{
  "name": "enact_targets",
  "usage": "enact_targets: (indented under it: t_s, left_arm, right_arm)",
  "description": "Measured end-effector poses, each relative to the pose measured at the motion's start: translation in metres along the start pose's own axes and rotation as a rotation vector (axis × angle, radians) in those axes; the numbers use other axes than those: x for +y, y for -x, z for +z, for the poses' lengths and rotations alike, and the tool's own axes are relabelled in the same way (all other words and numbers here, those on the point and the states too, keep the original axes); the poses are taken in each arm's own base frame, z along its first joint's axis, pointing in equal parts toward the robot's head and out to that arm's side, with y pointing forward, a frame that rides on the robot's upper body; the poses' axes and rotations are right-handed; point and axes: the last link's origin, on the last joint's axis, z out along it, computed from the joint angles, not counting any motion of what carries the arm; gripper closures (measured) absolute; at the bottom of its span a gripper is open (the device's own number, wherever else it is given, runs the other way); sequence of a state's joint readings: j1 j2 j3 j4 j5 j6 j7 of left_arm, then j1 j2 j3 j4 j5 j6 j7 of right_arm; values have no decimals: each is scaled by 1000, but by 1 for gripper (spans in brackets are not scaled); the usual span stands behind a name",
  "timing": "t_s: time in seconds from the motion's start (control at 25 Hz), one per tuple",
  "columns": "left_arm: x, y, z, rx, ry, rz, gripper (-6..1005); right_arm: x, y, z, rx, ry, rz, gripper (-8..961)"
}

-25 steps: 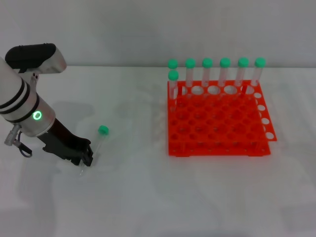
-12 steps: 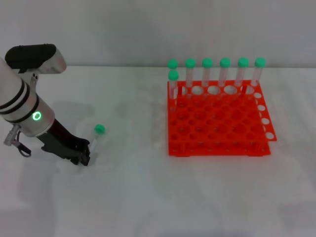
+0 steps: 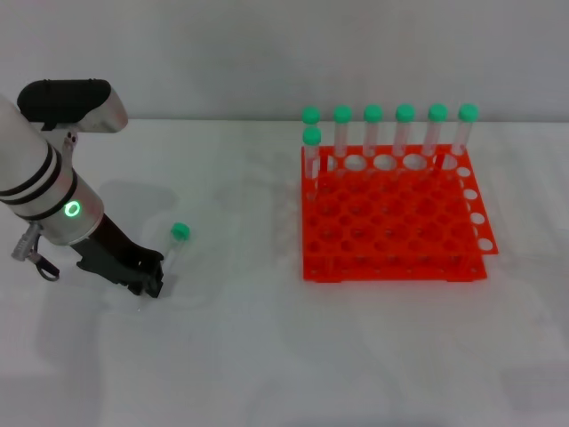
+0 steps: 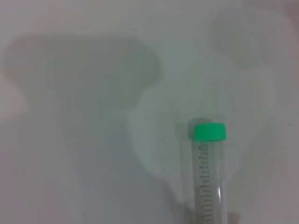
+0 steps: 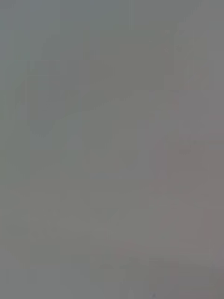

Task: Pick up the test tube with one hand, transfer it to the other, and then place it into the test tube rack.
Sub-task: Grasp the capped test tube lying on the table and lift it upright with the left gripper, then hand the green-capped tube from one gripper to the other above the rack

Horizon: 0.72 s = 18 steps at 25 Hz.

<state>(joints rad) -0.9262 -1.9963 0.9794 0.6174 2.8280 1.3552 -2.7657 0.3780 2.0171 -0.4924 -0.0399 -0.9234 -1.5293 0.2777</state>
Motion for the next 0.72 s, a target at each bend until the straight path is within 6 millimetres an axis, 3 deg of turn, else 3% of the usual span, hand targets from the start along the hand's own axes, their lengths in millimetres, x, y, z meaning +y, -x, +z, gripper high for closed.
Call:
enact_targets:
  t_s: [0.24, 0.48, 0.72]
  left_arm:
    - [-3, -6, -7, 34, -15, 9, 818]
    - [-8, -22, -29, 168, -31, 42, 819]
    - [4, -28, -39, 307, 121, 132, 818]
  right_arm:
    - [0, 0, 0, 1, 0, 1, 115]
    - [1, 0, 0, -3, 4, 9, 115]
    - [2, 2, 0, -1, 41, 54, 116]
